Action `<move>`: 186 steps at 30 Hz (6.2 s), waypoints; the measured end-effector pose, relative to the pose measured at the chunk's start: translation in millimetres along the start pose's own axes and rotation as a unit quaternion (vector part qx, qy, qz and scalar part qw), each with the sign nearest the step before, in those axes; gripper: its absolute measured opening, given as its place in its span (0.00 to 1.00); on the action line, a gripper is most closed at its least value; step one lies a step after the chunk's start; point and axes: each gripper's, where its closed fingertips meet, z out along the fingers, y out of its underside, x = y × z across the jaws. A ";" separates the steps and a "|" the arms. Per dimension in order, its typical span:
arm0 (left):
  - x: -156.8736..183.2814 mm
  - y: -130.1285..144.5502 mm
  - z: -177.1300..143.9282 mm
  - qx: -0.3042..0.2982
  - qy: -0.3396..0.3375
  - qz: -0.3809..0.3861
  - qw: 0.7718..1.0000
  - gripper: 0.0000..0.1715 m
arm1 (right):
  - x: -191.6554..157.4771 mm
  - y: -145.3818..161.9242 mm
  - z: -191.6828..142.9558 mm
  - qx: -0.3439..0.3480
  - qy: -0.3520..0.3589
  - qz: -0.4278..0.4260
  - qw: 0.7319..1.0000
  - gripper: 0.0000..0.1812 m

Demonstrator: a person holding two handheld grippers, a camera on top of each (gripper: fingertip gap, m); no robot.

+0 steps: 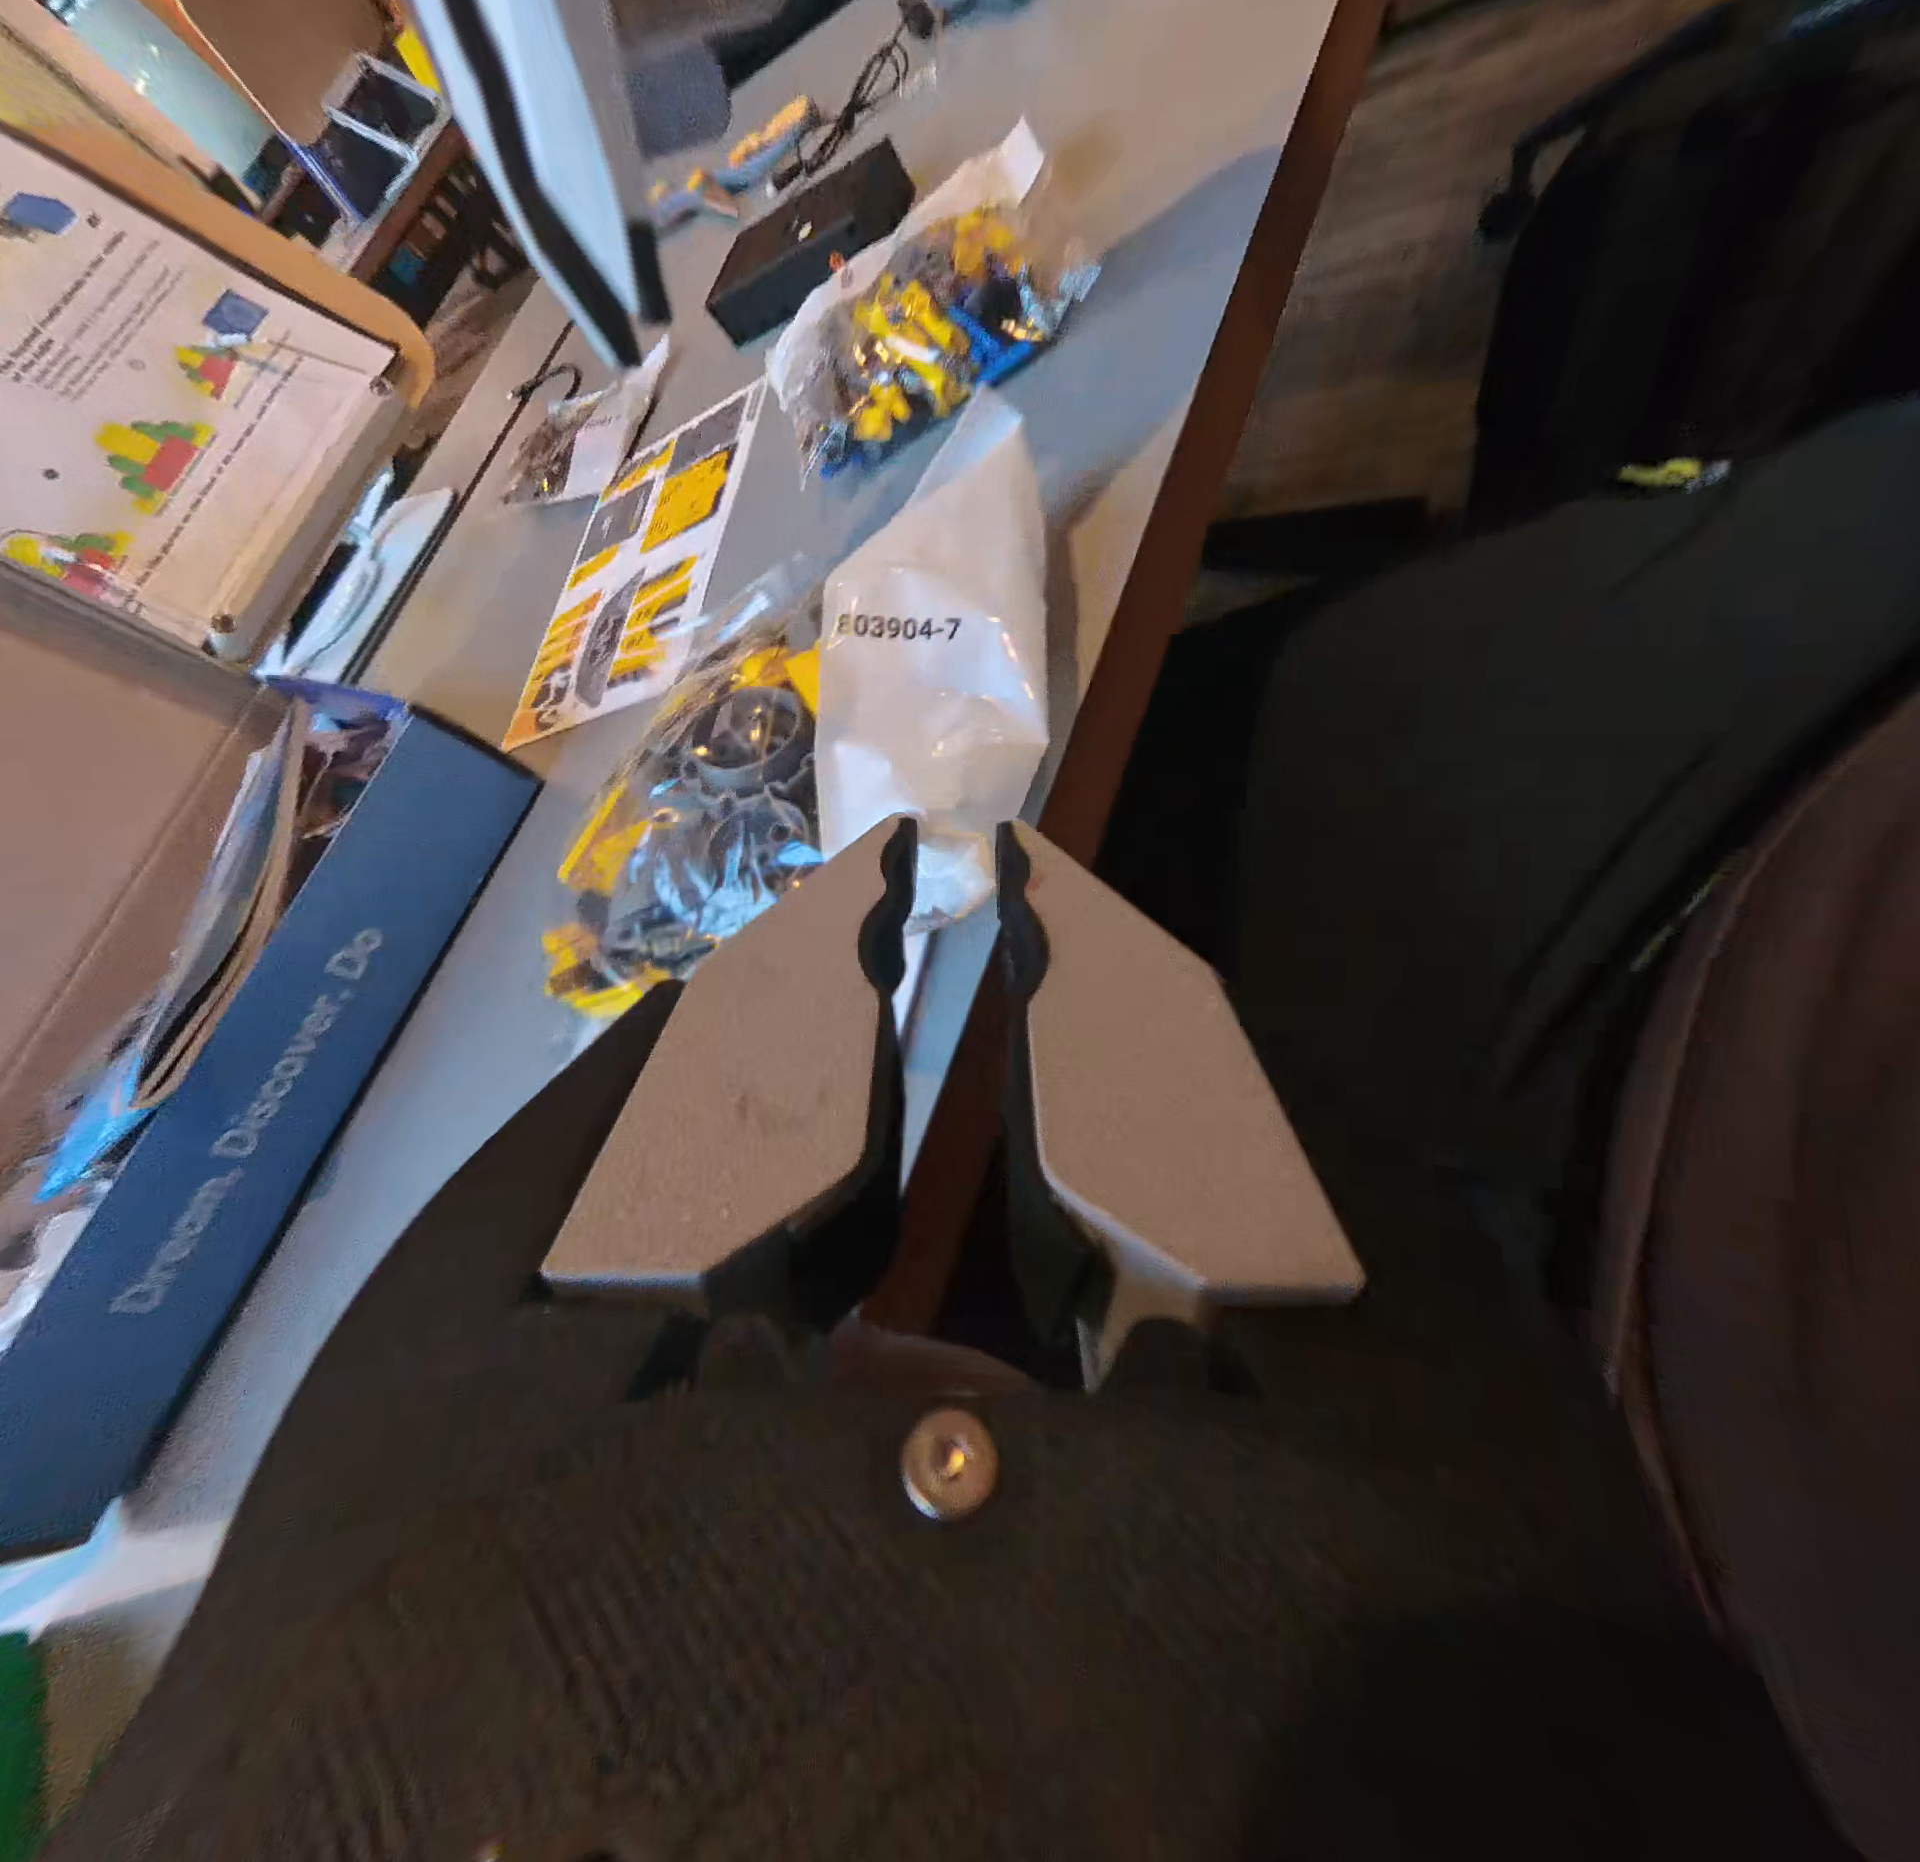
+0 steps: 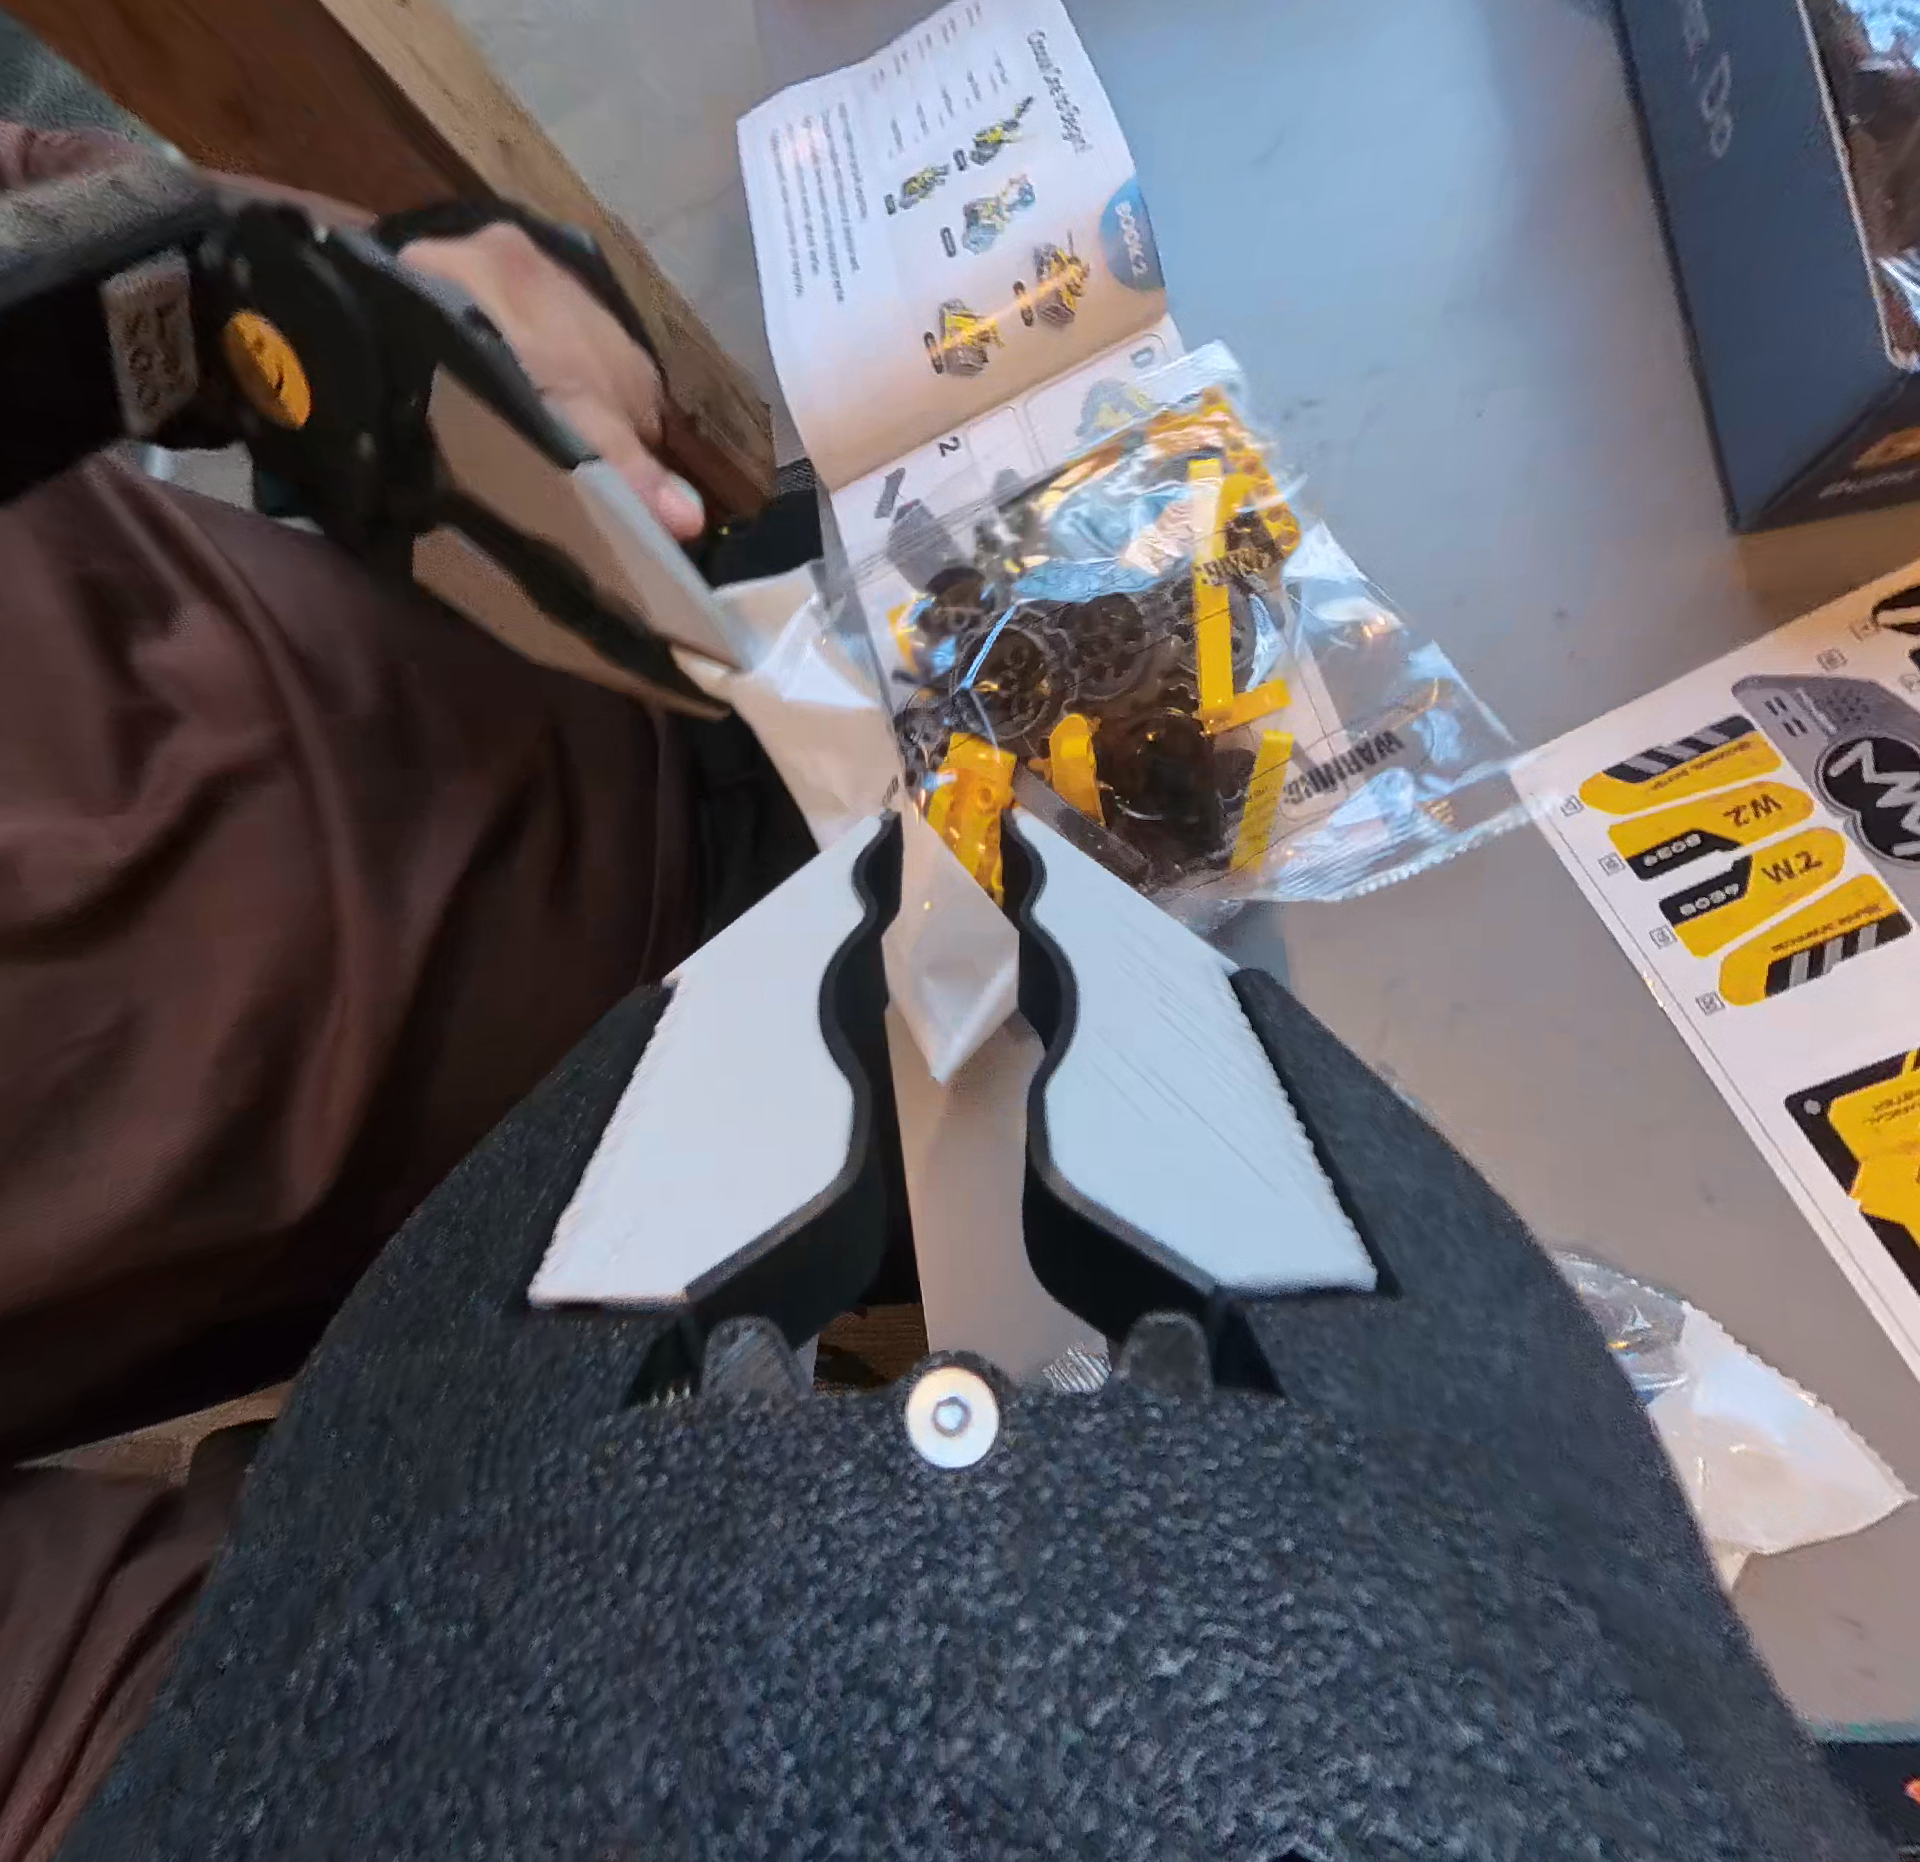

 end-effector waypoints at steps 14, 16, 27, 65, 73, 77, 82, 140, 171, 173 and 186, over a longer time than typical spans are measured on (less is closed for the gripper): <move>46.0 -38.1 18.9 0.061 0.075 -0.076 0.992 0.13 | 10.1 20.1 6.3 0.012 0.044 0.033 0.998 0.11; 37.5 -35.4 11.3 0.060 0.061 -0.078 0.993 0.19 | 11.2 30.7 9.3 0.013 0.055 0.040 0.998 0.12; 15.5 7.4 24.6 -0.001 -0.051 0.051 0.997 0.19 | 8.5 58.6 5.6 0.069 0.075 0.068 0.992 0.17; 34.7 -8.4 43.8 0.041 -0.032 -0.057 0.997 0.05 | 75.5 129.4 -79.0 0.181 0.267 0.228 0.919 0.26; 30.8 -19.1 52.5 0.039 -0.028 -0.072 0.996 0.05 | 47.8 170.8 -48.9 -0.008 0.224 0.151 0.963 0.00; 29.5 -21.5 57.3 0.039 -0.006 -0.091 0.995 0.05 | 58.5 228.8 -114.5 -0.123 0.313 0.143 0.931 0.14; 26.3 -28.5 62.2 0.038 0.002 -0.106 0.994 0.05 | 63.1 224.3 -142.9 -0.010 0.337 0.214 0.917 0.24; 35.5 -48.2 79.0 0.053 0.028 -0.074 0.995 0.12 | 23.6 108.6 -57.9 0.196 0.229 0.151 0.941 0.22; 41.8 5.6 45.6 0.055 0.061 -0.153 0.985 0.18 | 62.6 113.1 -58.7 0.244 0.348 0.118 0.897 0.15; 40.8 5.9 47.1 0.056 0.061 -0.159 0.984 0.18 | 60.0 113.1 -56.1 0.240 0.344 0.116 0.900 0.10; 15.9 -23.8 29.3 0.120 0.027 -0.163 0.979 0.19 | 28.2 93.9 -19.1 0.220 0.258 0.082 0.937 0.29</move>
